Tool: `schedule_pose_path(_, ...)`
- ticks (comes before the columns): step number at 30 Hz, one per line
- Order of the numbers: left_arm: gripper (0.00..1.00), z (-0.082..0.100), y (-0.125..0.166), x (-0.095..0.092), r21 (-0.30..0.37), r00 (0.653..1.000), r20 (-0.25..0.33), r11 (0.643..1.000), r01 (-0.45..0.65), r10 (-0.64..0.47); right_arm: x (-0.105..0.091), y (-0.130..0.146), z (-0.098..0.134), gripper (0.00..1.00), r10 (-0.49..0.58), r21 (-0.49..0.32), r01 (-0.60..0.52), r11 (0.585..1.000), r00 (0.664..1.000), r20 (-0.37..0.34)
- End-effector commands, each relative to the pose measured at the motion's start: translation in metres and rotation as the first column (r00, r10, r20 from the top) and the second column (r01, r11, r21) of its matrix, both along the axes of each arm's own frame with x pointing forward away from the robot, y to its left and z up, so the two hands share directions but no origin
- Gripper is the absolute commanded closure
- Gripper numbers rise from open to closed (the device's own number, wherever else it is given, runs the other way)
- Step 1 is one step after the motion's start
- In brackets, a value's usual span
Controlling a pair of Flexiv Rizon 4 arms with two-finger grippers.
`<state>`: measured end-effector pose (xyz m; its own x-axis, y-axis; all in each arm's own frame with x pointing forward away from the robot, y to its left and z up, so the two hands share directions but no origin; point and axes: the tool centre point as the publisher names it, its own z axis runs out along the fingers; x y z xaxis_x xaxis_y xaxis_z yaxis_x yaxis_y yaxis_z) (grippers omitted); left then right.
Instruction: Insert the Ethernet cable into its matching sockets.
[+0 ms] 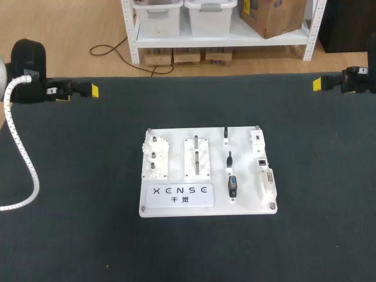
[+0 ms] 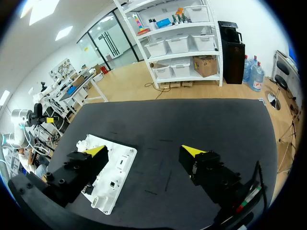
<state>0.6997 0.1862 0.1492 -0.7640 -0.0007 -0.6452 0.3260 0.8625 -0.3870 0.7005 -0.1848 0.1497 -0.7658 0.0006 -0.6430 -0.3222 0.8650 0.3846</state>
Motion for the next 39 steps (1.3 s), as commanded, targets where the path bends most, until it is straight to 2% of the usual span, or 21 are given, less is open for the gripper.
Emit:
schedule_pose_path(1, 0.0, 0.001, -0.001, 0.0, 0.008, 1.0, -0.006, 1.0, -0.005, 0.005, 0.0, -0.001, 0.0, 0.0, 0.002, 0.001, -0.002, 1.0, 1.0, 0.0)
schedule_pose_path(7, 0.0, 0.001, -0.001, 0.0, 0.008, 1.0, -0.006, 1.0, -0.005, 0.005, 0.0, -0.001, 0.0, 0.0, 0.002, 0.001, -0.002, 1.0, 1.0, 0.0)
schedule_pose_path(8, 0.0, 0.002, -0.007, 0.003, 0.039, 0.999, 0.018, 0.998, 0.05, -0.051, 0.0, -0.001, 0.0, 0.0, 0.002, 0.001, -0.002, 1.0, 1.0, 0.0)
schedule_pose_path(9, 0.0, 0.004, -0.013, 0.006, 0.08, 0.988, 0.073, 0.988, 0.131, -0.137, 0.0, -0.001, 0.0, 0.0, 0.002, 0.001, -0.002, 1.0, 1.0, 0.0)
schedule_pose_path(11, 0.0, 0.007, -0.029, 0.012, 0.156, 0.968, 0.088, 0.963, 0.219, -0.234, 0.0, -0.001, 0.0, 0.0, 0.002, 0.001, -0.002, 1.0, 1.0, 0.0)
schedule_pose_path(12, 0.0, 0.007, -0.037, 0.013, 0.166, 0.947, 0.132, 0.948, 0.271, -0.293, 0.0, -0.001, 0.0, 0.0, 0.002, 0.001, -0.002, 1.0, 1.0, 0.0)
schedule_pose_path(14, 0.0, 0.005, -0.047, 0.016, 0.184, 0.92, 0.164, 0.927, 0.326, -0.356, 0.0, -0.001, 0.0, 0.0, 0.002, 0.001, -0.002, 1.0, 1.0, 0.0)
schedule_pose_path(15, 0.0, 0.004, -0.052, 0.017, 0.189, 0.896, 0.197, 0.912, 0.364, -0.399, 0.0, -0.001, 0.0, 0.0, 0.002, 0.001, -0.002, 1.0, 1.0, 0.0)
schedule_pose_path(17, 0.0, 0.002, -0.063, 0.019, 0.206, 0.86, 0.225, 0.885, 0.417, -0.457, 0.0, -0.001, 0.0, 0.0, 0.002, 0.001, -0.002, 1.0, 1.0, 0.0)
schedule_pose_path(18, 0.0, 0.002, -0.069, 0.018, 0.214, 0.83, 0.259, 0.868, 0.449, -0.493, 0.0, -0.001, 0.0, 0.0, 0.002, 0.001, -0.002, 1.0, 1.0, 0.0)
schedule_pose_path(19, 0.0, 0.001, -0.074, 0.018, 0.216, 0.811, 0.273, 0.854, 0.473, -0.518, 0.0, -0.001, 0.0, 0.0, 0.002, 0.001, -0.002, 1.0, 1.0, 0.0)
schedule_pose_path(21, 0.0, -0.001, -0.088, 0.016, 0.26, 0.743, 0.296, 0.799, 0.542, -0.6, 0.0, -0.001, 0.0, 0.0, 0.002, 0.001, -0.002, 1.0, 1.0, 0.0)
schedule_pose_path(22, 0.0, -0.002, -0.093, 0.015, 0.252, 0.725, 0.308, 0.788, 0.562, -0.616, 0.0, -0.001, 0.0, 0.0, 0.002, 0.001, -0.002, 1.0, 1.0, 0.0)
schedule_pose_path(24, 0.0, -0.006, -0.105, 0.015, 0.26, 0.681, 0.282, 0.737, 0.624, -0.676, 0.0, -0.001, 0.0, 0.0, 0.002, 0.001, -0.002, 1.0, 1.0, 0.0)
schedule_pose_path(25, 0.0, -0.007, -0.11, 0.014, 0.257, 0.662, 0.296, 0.725, 0.639, -0.689, 0.0, -0.001, 0.0, 0.0, 0.002, 0.001, -0.002, 1.0, 1.0, 0.0)
schedule_pose_path(29, 0.0, -0.013, -0.135, 0.006, 0.277, 0.561, 0.309, 0.637, 0.719, -0.768, 0.0, -0.001, 0.0, 0.0, 0.002, 0.001, -0.002, 1.0, 1.0, 0.0)
schedule_pose_path(35, 0.0, -0.021, -0.154, -0.007, 0.312, 0.456, 0.328, 0.55, 0.774, -0.827, 0.0, -0.001, 0.0, 0.0, 0.002, 0.001, -0.002, 1.0, 1.0, 0.0)
schedule_pose_path(39, 0.0, -0.025, -0.163, -0.021, 0.329, 0.41, 0.345, 0.518, 0.79, -0.844, 0.0, -0.001, 0.0, 0.0, 0.002, 0.001, -0.002, 1.0, 1.0, 0.0)
